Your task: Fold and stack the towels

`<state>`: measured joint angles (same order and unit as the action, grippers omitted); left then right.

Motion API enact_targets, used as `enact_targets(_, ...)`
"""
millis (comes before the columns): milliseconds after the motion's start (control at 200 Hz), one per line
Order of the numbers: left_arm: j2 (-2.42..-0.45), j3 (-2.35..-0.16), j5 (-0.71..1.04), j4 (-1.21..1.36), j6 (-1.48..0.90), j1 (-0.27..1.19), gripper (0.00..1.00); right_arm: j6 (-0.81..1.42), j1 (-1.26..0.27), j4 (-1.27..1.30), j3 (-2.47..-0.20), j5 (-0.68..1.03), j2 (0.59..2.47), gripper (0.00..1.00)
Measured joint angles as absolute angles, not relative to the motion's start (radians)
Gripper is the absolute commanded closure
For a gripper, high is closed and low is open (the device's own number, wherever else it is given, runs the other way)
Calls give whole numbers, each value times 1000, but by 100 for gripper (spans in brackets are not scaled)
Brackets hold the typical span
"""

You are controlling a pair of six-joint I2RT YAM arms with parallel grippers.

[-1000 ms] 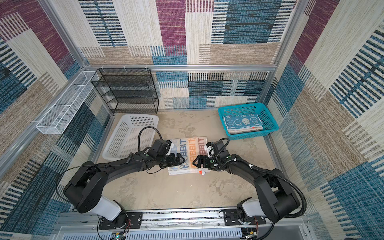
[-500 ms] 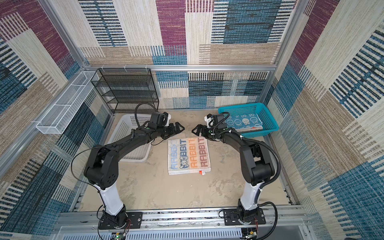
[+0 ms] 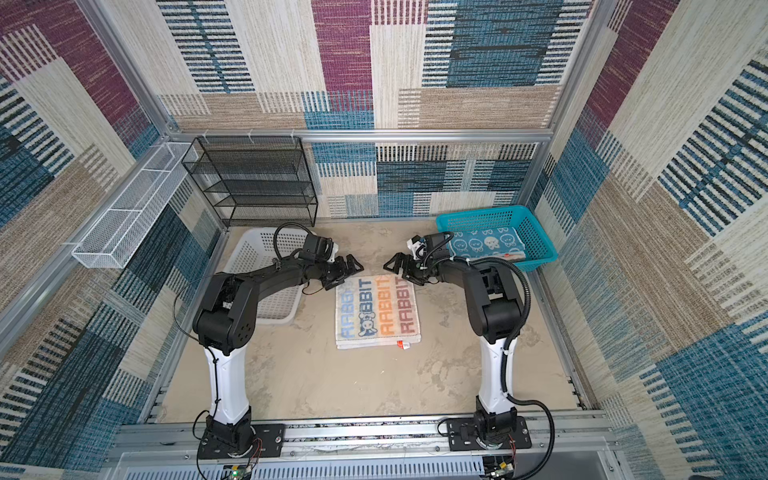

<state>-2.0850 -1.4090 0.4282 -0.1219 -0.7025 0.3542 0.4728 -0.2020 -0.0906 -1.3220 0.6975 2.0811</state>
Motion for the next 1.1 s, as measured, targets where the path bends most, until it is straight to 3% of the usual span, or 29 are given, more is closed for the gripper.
enact_targets(401,-1950,-1486,360,-226,-553,383,1,329,-192,-260,-1404,516,1993,1)
enact_targets(686,-1906,-1488,140,-373,-380,429,1,230,-194,-339,-1381,352,2024,21)
enact_targets(1102,-1887,-1469,16,-462,-279,443,1,153,-242,-301,-1407,277,2092,53)
